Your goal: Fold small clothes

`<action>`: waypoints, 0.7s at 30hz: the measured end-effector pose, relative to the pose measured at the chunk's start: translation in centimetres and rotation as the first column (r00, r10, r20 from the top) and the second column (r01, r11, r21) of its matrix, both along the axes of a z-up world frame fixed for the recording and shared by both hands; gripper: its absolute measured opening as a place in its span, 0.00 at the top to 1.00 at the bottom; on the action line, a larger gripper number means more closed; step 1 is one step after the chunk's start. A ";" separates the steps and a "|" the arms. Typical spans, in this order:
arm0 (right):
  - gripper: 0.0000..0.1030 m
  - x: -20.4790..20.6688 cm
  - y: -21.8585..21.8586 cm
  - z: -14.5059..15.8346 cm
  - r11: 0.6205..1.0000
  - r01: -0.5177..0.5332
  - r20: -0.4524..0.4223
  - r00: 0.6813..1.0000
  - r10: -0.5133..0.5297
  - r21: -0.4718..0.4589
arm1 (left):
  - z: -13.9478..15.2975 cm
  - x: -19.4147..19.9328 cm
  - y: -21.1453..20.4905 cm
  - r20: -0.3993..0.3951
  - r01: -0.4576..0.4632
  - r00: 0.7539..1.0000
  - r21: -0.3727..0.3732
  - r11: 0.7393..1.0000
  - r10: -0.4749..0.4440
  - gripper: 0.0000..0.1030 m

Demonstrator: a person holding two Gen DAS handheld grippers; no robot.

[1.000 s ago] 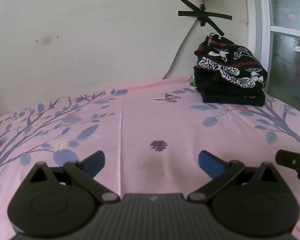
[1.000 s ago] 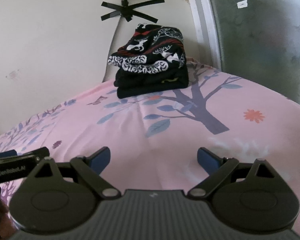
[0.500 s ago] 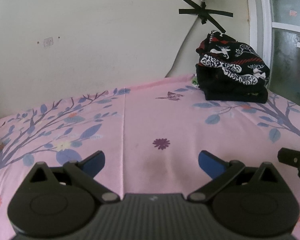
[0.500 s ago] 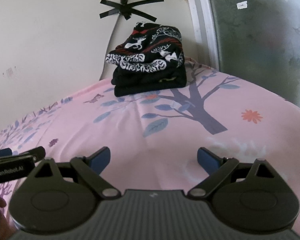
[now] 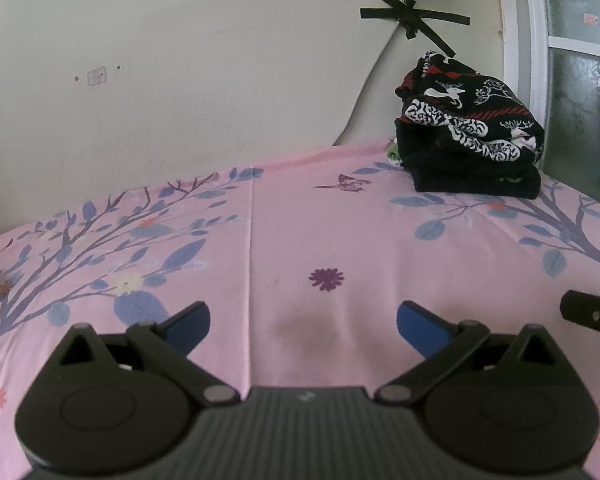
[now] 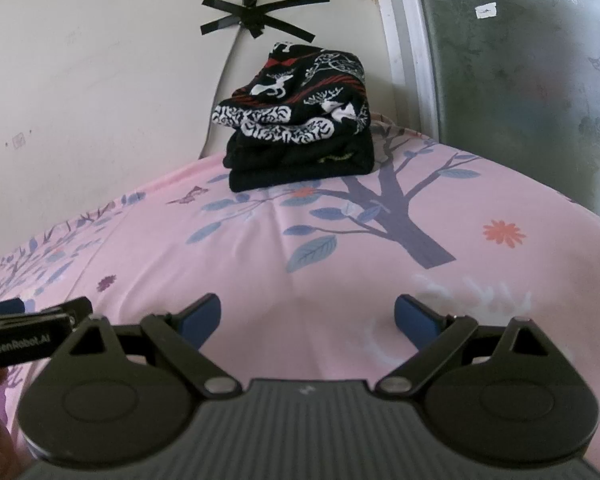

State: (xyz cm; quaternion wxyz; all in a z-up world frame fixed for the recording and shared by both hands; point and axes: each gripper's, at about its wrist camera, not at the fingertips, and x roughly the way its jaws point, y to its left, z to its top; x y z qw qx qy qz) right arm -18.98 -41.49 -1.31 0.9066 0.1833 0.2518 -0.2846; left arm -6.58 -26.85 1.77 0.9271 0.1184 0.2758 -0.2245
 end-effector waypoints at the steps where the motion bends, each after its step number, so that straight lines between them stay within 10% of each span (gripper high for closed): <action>1: 0.13 0.0 0.0 0.0 1.000 0.000 0.000 1.000 0.000 0.000 | 0.0 0.0 0.0 -0.001 0.000 1.000 0.001 1.000 0.000 0.00; 21: 0.13 0.2 0.2 0.0 1.000 -0.008 -0.011 1.000 0.008 -0.009 | 0.2 0.2 0.4 0.013 -0.043 0.999 0.009 0.999 0.043 0.00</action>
